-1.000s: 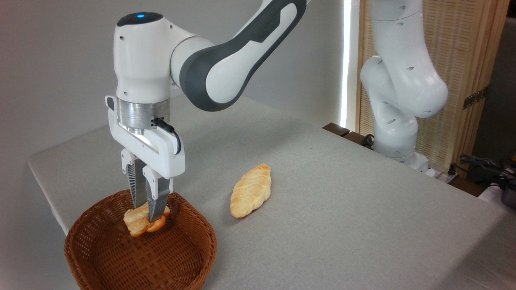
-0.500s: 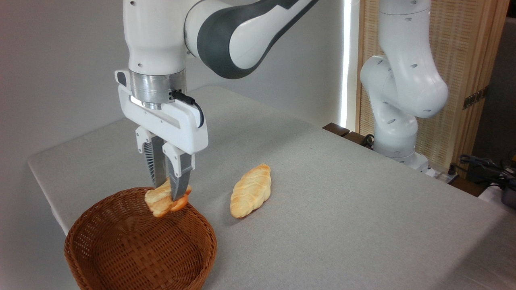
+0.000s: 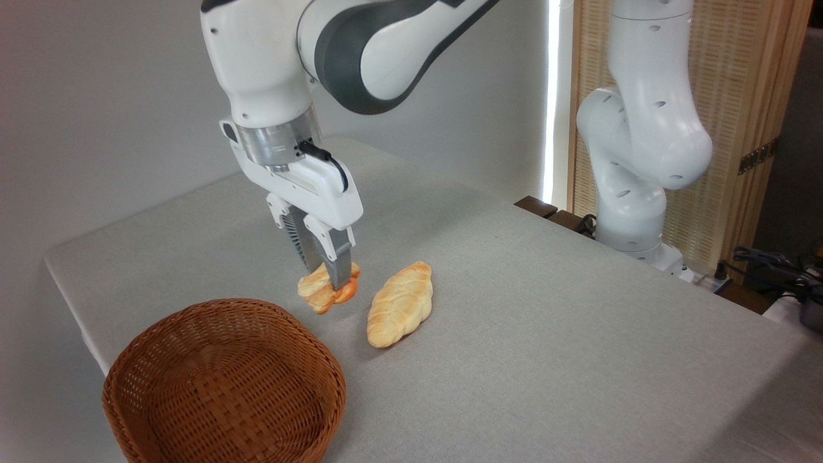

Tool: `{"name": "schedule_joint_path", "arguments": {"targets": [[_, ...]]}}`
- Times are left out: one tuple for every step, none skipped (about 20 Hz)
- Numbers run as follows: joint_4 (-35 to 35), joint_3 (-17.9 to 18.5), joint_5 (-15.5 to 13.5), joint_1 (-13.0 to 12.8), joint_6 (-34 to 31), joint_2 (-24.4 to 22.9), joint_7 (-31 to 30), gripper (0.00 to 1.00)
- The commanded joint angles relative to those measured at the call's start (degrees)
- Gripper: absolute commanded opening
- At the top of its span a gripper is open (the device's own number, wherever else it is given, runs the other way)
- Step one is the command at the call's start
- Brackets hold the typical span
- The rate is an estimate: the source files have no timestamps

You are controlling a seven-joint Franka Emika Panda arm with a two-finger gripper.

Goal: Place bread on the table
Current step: 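Lift the roll out of the basket and move it beside the loaf, then lower the roll onto the table, open the gripper and rise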

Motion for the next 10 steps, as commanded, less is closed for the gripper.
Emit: {"name": "schedule_joint_path", "arguments": {"targets": [[-3.01,0.49,-0.89,-2.19,-0.54,-0.93,0.23,1.0],[-3.1,0.49,-0.89,-2.28,-0.54,-0.84,0.23,1.0],[-3.1,0.49,-0.89,-2.37,-0.28,-0.58,0.32,1.0],[-3.1,0.49,-0.89,-2.54,-0.1,-0.23,0.23,1.0],[-3.1,0.49,-0.8,-2.54,-0.01,-0.05,0.23,1.0],[-3.1,0.49,-0.8,-2.63,-0.01,0.04,0.23,1.0],[-3.01,0.49,-0.8,-2.54,0.16,0.04,0.23,1.0],[-3.01,0.58,-0.8,-2.54,0.34,0.13,0.23,1.0],[-2.92,0.58,-0.72,-2.54,0.34,0.22,0.32,1.0],[-2.84,0.58,-0.72,-2.54,0.43,0.3,0.23,1.0]]}}
